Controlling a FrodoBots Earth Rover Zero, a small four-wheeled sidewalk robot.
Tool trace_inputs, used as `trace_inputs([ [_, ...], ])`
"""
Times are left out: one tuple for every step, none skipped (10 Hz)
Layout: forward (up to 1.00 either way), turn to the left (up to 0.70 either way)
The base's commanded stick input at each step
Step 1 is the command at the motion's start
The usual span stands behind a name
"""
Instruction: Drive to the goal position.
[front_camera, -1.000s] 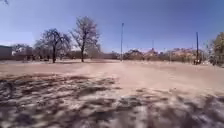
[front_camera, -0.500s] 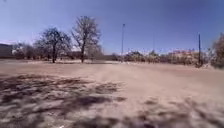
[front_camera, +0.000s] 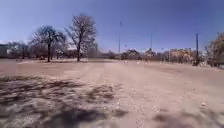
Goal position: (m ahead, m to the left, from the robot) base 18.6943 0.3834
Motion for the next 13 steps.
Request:
trace_inputs([
  [1.0,0.0],
  [1.0,0.0],
  [1.0,0.0],
  [1.0,0.0],
  [1.0,0.0],
  [1.0,0.0],
  [1.0,0.0],
  [1.0,0.0],
  [1.0,0.0],
  [1.0,0.0],
  [1.0,0.0],
  [1.0,0.0],
  [1.0,0.0],
])
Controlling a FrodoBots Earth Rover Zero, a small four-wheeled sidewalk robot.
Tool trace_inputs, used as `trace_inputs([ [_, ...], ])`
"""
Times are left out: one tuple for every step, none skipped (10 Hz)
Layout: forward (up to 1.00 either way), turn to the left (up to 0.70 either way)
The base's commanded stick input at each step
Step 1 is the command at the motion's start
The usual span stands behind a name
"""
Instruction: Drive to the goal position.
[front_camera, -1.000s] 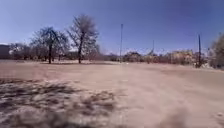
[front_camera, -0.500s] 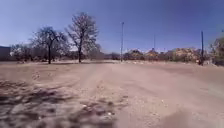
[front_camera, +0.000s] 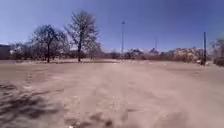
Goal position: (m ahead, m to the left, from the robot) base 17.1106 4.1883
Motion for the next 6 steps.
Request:
trace_inputs([
  [1.0,0.0],
  [1.0,0.0],
  [1.0,0.0],
  [1.0,0.0],
  [1.0,0.0],
  [1.0,0.0],
])
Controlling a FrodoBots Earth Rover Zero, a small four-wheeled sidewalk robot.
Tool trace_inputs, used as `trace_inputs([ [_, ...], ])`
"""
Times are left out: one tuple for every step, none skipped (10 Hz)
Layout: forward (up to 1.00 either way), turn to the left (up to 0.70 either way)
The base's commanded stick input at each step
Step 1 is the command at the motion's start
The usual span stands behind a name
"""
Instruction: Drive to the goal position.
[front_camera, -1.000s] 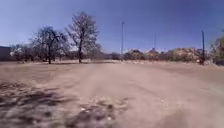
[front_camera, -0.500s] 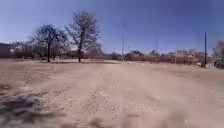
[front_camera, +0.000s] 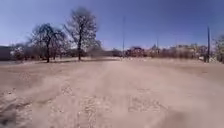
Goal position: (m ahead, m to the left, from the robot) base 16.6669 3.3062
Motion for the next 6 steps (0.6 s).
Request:
trace_inputs([
  [1.0,0.0],
  [1.0,0.0],
  [1.0,0.0],
  [1.0,0.0],
  [1.0,0.0],
  [1.0,0.0],
])
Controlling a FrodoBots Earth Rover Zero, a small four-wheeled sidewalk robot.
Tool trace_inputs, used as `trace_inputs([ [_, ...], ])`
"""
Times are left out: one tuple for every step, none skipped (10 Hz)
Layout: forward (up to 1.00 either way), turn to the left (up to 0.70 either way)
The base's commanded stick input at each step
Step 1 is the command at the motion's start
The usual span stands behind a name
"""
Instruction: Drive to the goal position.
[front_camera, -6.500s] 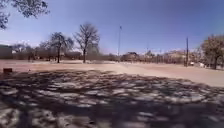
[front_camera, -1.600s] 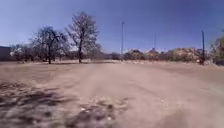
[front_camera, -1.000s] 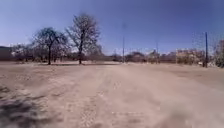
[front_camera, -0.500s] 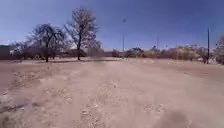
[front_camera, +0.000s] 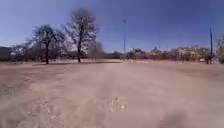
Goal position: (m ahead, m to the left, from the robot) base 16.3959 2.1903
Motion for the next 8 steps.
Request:
trace_inputs([
  [1.0,0.0],
  [1.0,0.0],
  [1.0,0.0],
  [1.0,0.0],
  [1.0,0.0],
  [1.0,0.0],
  [1.0,0.0],
  [1.0,0.0],
])
